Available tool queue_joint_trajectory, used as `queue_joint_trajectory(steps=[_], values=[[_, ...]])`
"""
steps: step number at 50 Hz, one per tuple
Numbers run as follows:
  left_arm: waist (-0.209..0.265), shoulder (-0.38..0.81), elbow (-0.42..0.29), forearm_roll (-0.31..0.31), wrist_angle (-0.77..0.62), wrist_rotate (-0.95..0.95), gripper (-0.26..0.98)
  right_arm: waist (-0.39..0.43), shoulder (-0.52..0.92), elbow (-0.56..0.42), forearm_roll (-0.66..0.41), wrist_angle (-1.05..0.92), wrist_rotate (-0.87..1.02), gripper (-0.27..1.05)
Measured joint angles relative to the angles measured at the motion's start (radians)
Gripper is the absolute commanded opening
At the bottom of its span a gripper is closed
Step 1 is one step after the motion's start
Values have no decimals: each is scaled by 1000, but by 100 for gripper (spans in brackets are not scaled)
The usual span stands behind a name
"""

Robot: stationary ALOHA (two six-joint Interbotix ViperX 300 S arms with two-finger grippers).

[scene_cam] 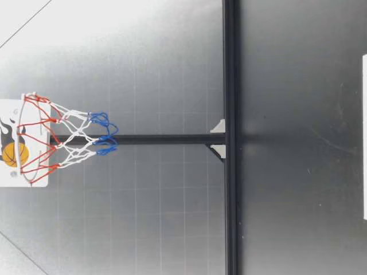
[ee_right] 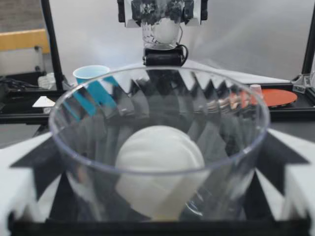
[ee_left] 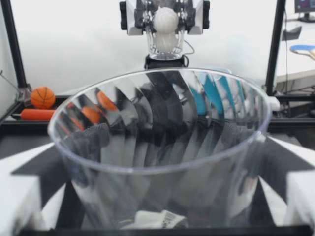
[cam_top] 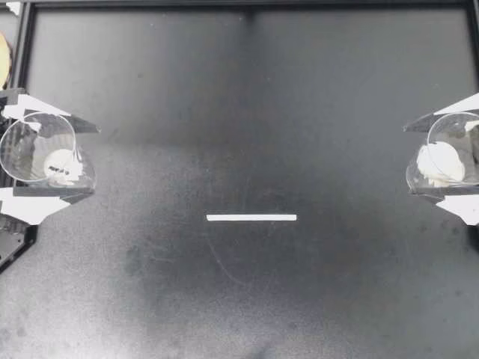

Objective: Transfer one of the two balls in the right glass into the left glass, then transfer it back to the right glass.

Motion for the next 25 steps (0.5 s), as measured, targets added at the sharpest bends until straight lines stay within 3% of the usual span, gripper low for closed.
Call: queue_joint_trajectory(steps=[6,11,19,25], values=[[-2,17,23,-2,-6,12,-5,3,3,18,0,2,0,15],[-3,61,23,-3,-6,11,6,5,5,25,0,2,5,33],[-3,173,-11,-8,-15,12,51,5,18,23,3,0,8,74],[-3,253,-51,-8,-48,11,82,5,60,5,8,0,6,74]])
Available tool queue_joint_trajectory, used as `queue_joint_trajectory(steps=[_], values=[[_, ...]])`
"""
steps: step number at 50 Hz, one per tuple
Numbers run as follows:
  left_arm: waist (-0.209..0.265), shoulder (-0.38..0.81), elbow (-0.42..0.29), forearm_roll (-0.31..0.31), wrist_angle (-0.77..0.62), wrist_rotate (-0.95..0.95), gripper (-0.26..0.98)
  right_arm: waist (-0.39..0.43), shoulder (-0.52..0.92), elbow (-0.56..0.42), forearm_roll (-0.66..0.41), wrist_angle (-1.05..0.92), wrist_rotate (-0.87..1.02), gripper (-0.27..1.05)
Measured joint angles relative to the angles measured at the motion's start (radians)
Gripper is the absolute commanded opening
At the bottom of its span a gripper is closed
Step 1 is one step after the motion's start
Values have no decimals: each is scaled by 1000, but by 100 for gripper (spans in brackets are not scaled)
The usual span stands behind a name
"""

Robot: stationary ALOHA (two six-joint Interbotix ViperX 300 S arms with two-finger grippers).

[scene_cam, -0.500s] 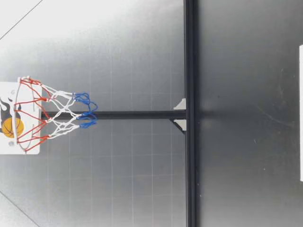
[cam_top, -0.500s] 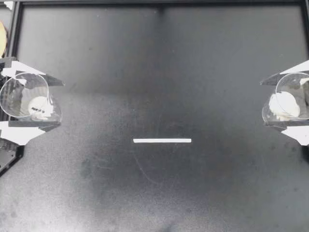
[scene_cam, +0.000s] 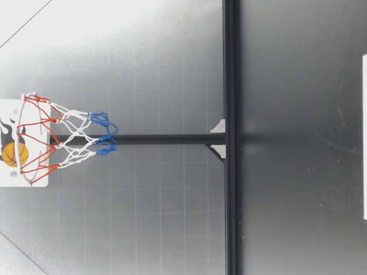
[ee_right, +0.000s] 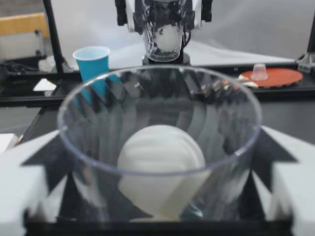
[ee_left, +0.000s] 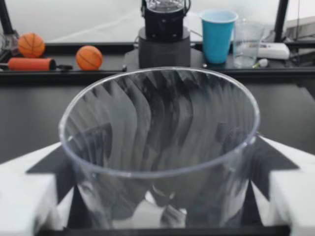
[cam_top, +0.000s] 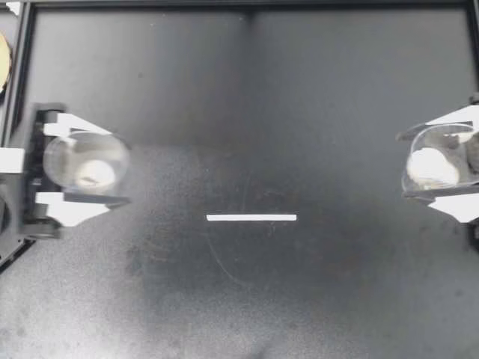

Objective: Transfer one of the two balls in the right glass into the left glass, then transfer it back to the right glass.

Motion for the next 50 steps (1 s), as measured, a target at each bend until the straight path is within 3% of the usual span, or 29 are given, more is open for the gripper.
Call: queue_joint_trajectory(steps=[15,21,31,43,50], values=[[-2,95,-67,-2,-60,15,77,-3,114,-75,2,-5,-14,73],[-2,135,-97,-2,-75,18,77,-49,164,-129,-5,-8,-38,73],[-2,216,-135,-2,-160,17,77,-129,301,-259,-8,-12,-178,73],[-2,347,-173,-2,-364,2,77,-163,431,-396,-8,-41,-356,72],[-5,414,-212,-2,-391,-15,77,-169,491,-456,-8,-63,-431,73]])
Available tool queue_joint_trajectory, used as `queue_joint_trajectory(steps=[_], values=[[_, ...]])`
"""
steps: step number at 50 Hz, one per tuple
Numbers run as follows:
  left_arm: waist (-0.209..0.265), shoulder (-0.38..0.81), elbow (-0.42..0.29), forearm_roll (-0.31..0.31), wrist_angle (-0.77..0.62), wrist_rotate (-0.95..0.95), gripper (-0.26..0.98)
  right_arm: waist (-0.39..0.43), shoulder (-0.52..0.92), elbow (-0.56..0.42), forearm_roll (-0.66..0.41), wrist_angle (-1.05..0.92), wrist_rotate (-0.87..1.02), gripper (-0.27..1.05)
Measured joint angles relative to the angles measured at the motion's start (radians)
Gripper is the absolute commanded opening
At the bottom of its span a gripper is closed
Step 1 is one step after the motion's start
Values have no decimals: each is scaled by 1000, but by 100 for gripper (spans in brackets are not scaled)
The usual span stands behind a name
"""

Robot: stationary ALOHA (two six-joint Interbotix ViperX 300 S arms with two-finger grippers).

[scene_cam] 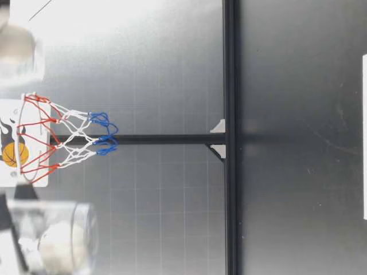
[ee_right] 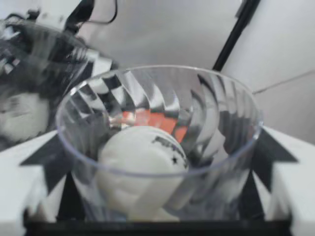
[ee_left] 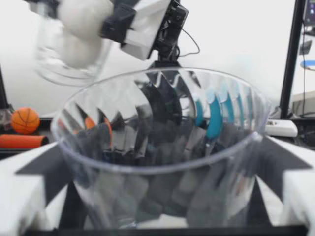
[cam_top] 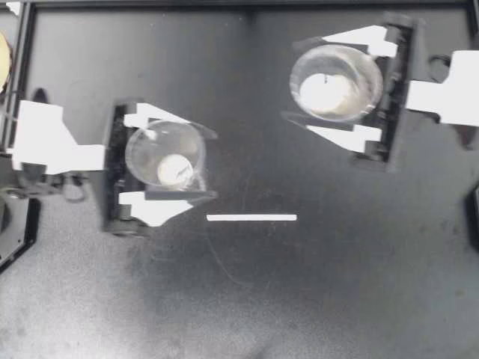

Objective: Transfer one of the two balls in the right glass into the left glass, then transfer it back to the right glass.

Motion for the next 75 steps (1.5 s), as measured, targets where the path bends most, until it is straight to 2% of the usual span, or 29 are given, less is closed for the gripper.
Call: queue_joint_trajectory(steps=[14,26,43,63,75], values=[[-29,114,-97,0,0,-14,77,-11,104,-75,0,-49,-196,72],[-48,170,-163,2,0,-9,77,-15,163,-95,-2,-140,-313,72],[-51,216,-212,2,6,-9,77,-15,178,-95,0,-212,-463,73],[-49,238,-279,3,86,-9,77,-15,198,-97,-9,-238,-588,73],[-51,238,-285,3,91,-9,77,-15,212,-97,-12,-239,-673,72]])
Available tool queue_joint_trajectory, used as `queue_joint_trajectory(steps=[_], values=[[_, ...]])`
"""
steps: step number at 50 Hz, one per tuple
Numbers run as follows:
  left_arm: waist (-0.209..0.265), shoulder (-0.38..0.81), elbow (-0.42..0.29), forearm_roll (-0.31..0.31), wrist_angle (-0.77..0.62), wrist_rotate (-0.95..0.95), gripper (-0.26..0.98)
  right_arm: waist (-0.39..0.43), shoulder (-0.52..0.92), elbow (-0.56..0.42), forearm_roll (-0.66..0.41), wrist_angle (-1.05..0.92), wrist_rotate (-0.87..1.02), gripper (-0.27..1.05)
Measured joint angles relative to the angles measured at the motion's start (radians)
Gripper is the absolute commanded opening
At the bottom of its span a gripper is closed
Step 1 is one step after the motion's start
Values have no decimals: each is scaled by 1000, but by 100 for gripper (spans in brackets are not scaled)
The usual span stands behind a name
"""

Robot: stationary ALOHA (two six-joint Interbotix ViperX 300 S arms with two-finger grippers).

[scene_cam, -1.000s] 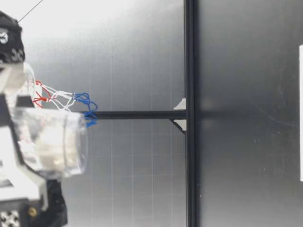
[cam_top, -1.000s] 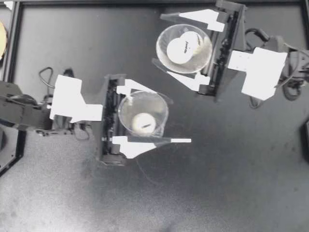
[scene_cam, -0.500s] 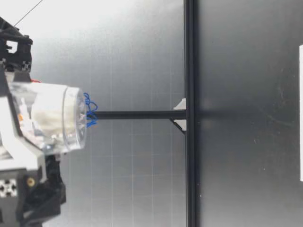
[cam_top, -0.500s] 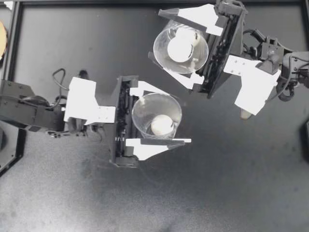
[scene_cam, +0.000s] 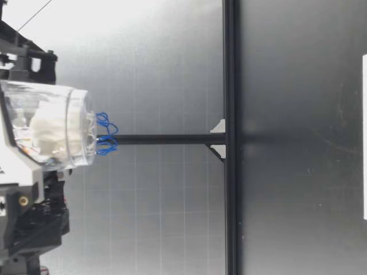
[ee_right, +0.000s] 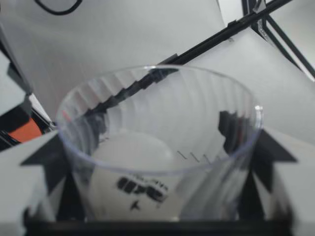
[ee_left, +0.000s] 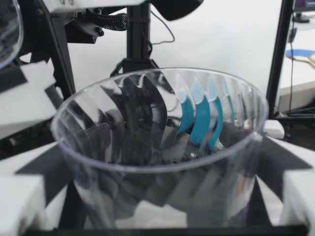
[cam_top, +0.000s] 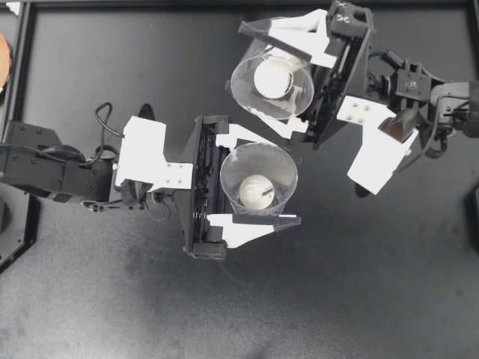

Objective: Transfer one of the two balls in the right glass into the left glass, then transfer it back to the right glass.

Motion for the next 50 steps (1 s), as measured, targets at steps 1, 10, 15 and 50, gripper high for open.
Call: queue_joint_trajectory(steps=[1,10,15,50], values=[[0,0,0,0,2,0,77,0,0,2,0,0,-8,73],[0,0,0,0,5,0,77,0,11,2,0,0,-63,73],[3,0,0,0,9,3,77,0,14,0,0,-2,-81,73],[51,5,14,-3,17,-5,77,6,31,0,-6,-71,-265,72]])
